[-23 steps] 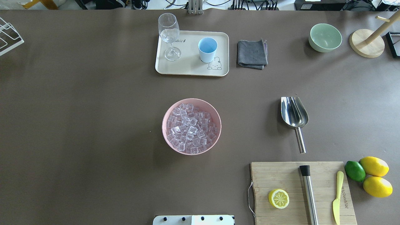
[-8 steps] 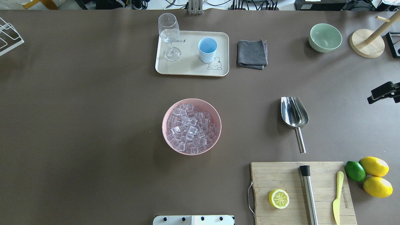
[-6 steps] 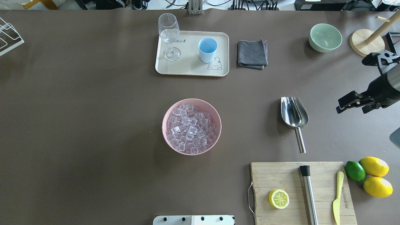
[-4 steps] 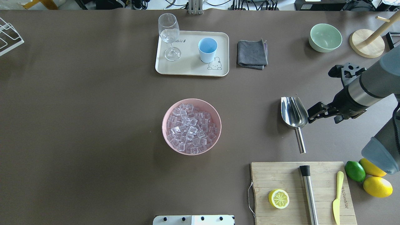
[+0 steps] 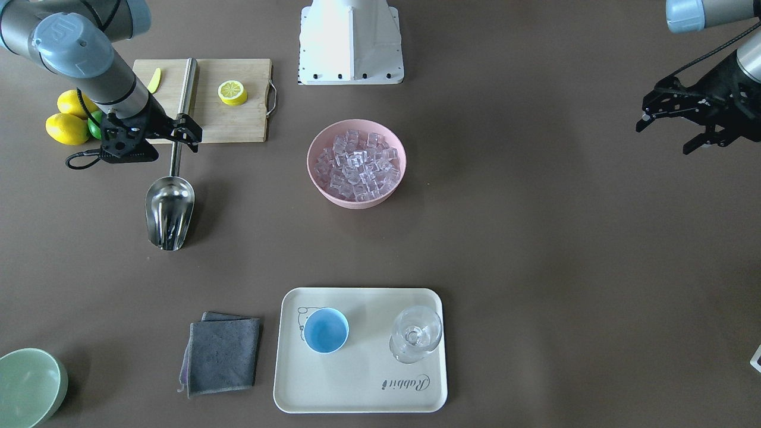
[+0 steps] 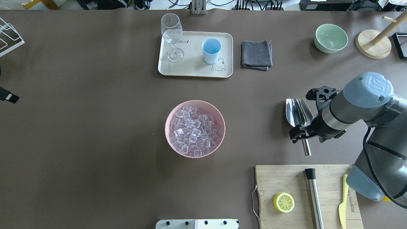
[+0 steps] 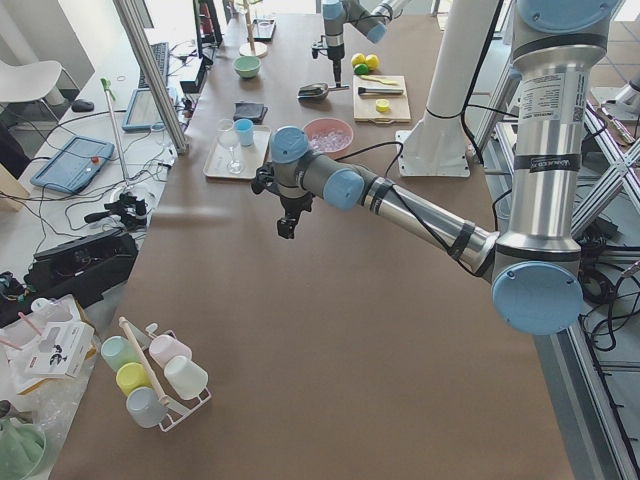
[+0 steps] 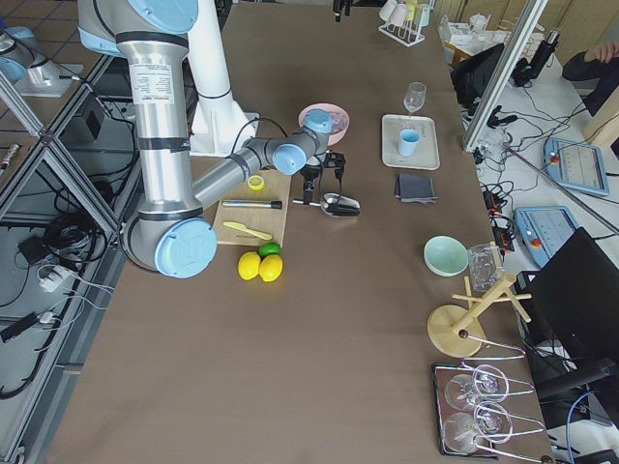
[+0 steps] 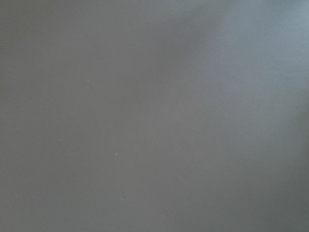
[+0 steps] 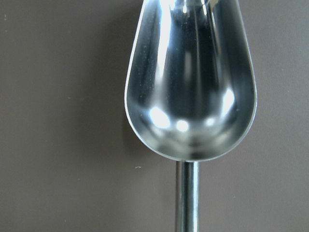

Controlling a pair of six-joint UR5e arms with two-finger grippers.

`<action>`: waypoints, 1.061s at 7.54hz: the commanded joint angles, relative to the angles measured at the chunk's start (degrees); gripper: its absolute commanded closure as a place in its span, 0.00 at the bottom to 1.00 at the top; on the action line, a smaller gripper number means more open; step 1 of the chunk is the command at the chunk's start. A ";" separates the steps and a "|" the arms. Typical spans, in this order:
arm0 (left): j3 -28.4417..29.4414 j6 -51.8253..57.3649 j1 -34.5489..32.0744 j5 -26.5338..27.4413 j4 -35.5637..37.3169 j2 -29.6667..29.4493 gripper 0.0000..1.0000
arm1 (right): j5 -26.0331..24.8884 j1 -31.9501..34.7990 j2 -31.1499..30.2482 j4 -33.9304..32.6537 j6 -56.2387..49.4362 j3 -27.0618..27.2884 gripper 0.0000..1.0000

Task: Put ice in cup with scoop
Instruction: 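Reach the right gripper to the silver scoop while the left arm nears the bowl, then grasp the scoop handle with the right gripper while the left gripper approaches the pink bowl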

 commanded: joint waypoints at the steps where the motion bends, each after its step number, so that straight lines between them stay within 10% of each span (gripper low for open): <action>1: -1.13 0.00 7.92 0.53 -2.02 -5.12 0.02 | -3.14 -3.14 -0.35 0.58 0.82 -1.99 0.01; 8: -3.06 0.18 28.60 17.31 -8.97 -11.38 0.02 | -3.32 -3.75 -1.05 3.83 4.33 -4.46 0.13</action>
